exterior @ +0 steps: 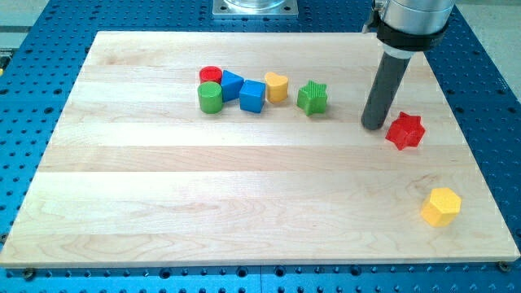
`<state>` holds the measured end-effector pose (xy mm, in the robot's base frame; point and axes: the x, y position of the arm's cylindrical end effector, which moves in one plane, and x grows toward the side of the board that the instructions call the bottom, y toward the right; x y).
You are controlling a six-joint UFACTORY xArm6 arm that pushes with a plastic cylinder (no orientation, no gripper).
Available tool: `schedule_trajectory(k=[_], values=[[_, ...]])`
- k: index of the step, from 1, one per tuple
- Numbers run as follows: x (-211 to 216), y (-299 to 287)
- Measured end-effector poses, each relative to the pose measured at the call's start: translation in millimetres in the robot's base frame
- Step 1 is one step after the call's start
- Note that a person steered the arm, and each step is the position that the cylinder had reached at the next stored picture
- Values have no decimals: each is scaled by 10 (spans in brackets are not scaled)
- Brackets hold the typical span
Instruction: Push the red star towards the yellow hexagon
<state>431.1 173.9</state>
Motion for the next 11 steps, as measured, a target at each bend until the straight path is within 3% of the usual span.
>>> schedule_trajectory(k=[1,2,4,5,7,9,10,11], values=[[215,73],[-199,-151],[-284,-169],[-517,48],[-515,774],[-34,310],[-139,192],[143,439]])
